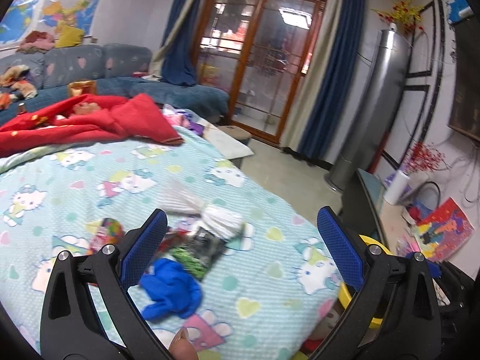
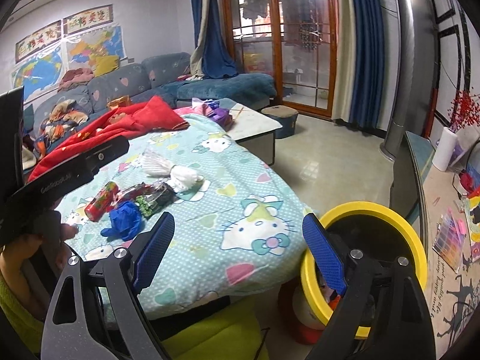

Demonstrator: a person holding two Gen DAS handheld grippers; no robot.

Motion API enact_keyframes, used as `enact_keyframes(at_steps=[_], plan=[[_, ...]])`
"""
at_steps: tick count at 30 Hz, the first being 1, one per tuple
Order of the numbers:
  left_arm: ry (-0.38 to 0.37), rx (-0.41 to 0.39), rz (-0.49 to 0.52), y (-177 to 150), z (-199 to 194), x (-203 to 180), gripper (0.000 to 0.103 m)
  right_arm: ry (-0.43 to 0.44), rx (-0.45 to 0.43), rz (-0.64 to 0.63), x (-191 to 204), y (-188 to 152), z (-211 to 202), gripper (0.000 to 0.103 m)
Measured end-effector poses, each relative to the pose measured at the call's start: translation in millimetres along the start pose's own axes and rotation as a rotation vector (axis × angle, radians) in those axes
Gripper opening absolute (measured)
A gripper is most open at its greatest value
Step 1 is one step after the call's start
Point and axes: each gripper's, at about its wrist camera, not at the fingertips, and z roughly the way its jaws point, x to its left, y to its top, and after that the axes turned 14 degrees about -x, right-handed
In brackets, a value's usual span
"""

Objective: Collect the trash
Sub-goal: 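Move both open tools back over the trash on the bed, then grasp the red candy tube with the left tool while the right tool grasps the blue glove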

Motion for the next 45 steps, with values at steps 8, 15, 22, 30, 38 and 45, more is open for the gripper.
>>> enact_keyframes(at_steps=[8, 15, 22, 30, 38, 45], plan=[[0.097, -0.021, -0.038, 7, -3, 36, 0.092, 0.032, 0.025, -0.032, 22, 0, 14, 0.084], [0.169, -0.004, -0.081, 8, -2, 66, 0.092, 0.074, 0.051, -0.058, 42, -2, 26, 0.084], [0.222, 0.015, -0.132, 8, -1, 95, 0.092, 0.104, 0.083, -0.075, 60, -4, 42, 0.084], [0.267, 0.04, -0.173, 5, 1, 125, 0.092, 0.153, 0.123, -0.07, 84, -5, 64, 0.084], [0.256, 0.136, -0.244, -11, 13, 155, 0.09, 0.25, 0.215, -0.071, 115, -20, 93, 0.075], [0.234, 0.214, -0.304, -31, 25, 168, 0.069, 0.291, 0.285, -0.077, 136, -32, 116, 0.067]])
